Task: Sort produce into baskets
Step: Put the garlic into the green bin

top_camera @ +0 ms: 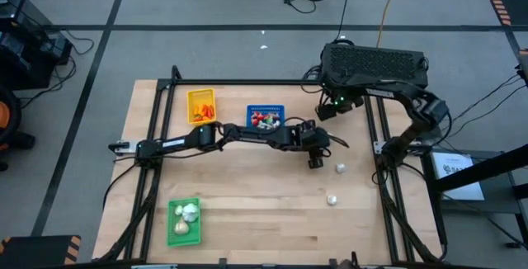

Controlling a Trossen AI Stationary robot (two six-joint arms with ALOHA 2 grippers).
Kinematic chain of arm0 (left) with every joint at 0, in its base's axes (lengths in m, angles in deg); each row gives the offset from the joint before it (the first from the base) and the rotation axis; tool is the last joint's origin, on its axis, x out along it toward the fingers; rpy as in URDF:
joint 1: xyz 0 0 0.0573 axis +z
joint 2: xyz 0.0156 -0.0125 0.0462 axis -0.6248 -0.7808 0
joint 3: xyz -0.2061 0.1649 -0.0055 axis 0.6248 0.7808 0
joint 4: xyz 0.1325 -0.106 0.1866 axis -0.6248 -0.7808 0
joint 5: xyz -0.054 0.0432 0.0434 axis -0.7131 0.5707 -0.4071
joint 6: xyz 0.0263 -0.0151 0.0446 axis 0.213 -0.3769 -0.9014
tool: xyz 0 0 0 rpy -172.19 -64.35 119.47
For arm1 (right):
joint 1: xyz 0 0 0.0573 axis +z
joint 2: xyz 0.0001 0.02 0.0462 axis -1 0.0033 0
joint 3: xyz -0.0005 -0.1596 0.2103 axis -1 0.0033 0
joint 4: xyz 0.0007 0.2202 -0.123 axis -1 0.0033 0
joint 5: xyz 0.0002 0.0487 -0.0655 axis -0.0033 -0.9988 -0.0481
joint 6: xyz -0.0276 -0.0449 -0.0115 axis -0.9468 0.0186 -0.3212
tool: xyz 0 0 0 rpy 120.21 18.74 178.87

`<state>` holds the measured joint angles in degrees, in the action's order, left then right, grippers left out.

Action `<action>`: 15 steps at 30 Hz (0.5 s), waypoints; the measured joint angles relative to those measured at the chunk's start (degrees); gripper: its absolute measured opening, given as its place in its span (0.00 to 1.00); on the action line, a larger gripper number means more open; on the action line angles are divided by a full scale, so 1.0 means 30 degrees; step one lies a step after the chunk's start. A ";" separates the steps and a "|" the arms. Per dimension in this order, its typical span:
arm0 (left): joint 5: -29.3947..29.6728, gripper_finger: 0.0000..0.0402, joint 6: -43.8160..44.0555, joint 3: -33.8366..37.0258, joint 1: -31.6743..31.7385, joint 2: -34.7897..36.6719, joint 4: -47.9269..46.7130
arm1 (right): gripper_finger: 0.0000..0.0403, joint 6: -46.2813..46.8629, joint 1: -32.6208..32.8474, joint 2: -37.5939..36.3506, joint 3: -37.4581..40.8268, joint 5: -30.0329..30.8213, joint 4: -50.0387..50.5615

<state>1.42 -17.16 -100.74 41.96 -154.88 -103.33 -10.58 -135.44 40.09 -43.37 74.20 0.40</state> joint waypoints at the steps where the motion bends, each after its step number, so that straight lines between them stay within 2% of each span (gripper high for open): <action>1: 0.0007 0.48 -0.0068 0.0000 -0.0041 0.0000 0.0013 | 0.36 0.0121 0.0042 -0.0306 0.0000 0.0044 0.0079; 5: 0.0002 0.60 0.0259 0.0000 -0.0101 0.0000 0.0400 | 0.36 0.0682 0.0063 -0.1610 -0.0011 0.0028 0.1206; 8: -0.0230 0.67 0.2138 -0.0006 0.0005 -0.0271 0.1245 | 0.36 0.1209 0.0076 -0.2334 -0.0015 0.0132 0.2272; 15: -0.0547 0.71 0.4950 -0.0012 0.0289 -0.1181 0.3633 | 0.36 0.1305 0.0256 -0.2962 -0.0015 0.0549 0.2162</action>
<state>-0.22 -2.31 -100.78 42.82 -158.43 -92.43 -6.66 -134.67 31.20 -43.41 75.84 6.89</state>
